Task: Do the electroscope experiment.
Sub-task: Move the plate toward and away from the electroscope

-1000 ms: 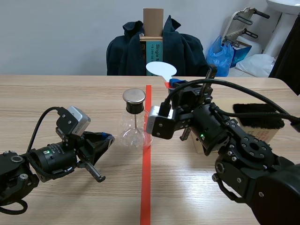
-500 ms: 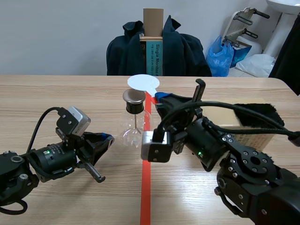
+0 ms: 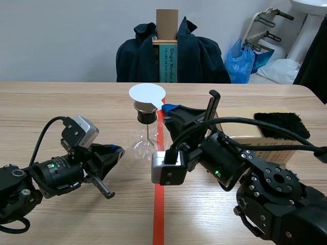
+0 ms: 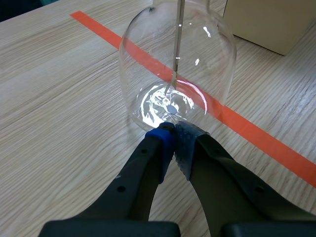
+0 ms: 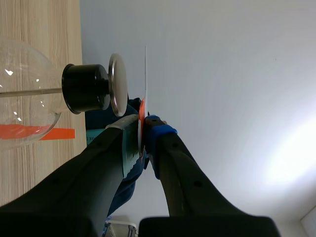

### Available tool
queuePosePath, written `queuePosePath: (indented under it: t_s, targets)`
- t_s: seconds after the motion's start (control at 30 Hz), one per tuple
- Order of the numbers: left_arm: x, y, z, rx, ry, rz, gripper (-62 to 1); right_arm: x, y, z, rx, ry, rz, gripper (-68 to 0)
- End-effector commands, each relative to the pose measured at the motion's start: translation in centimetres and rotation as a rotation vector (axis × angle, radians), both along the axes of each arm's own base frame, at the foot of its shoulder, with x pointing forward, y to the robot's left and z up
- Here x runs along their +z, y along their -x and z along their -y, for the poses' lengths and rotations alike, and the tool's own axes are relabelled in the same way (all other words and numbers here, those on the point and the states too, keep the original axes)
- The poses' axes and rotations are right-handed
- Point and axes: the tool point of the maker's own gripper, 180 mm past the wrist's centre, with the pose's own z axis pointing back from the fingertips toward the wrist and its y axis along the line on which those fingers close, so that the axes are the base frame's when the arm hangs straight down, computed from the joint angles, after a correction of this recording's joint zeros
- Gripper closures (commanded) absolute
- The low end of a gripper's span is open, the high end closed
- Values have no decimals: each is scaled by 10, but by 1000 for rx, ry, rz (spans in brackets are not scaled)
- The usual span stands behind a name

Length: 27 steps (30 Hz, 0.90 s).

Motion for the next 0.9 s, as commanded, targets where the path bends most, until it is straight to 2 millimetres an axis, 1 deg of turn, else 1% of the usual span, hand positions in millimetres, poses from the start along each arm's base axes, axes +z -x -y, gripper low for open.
queuePosePath:
  t_s: [0.0, 0.3, 0.43, 0.63, 0.87]
  targets:
    - [13, -7, 4, -2, 29, 36, -32, 11, -2, 0, 10, -7, 39, -7]
    - [13, -7, 4, -2, 29, 36, -32, 9, 1, -2, 30, 5, 41, -7]
    - [13, -7, 4, -2, 29, 36, -32, 9, -2, 0, 8, 7, 39, -7]
    - [13, -7, 4, -2, 29, 36, -32, 8, -13, 11, -73, 6, 33, -7]
    - [13, -7, 4, -2, 28, 35, -32, 7, -27, 29, -203, 21, 31, -7]
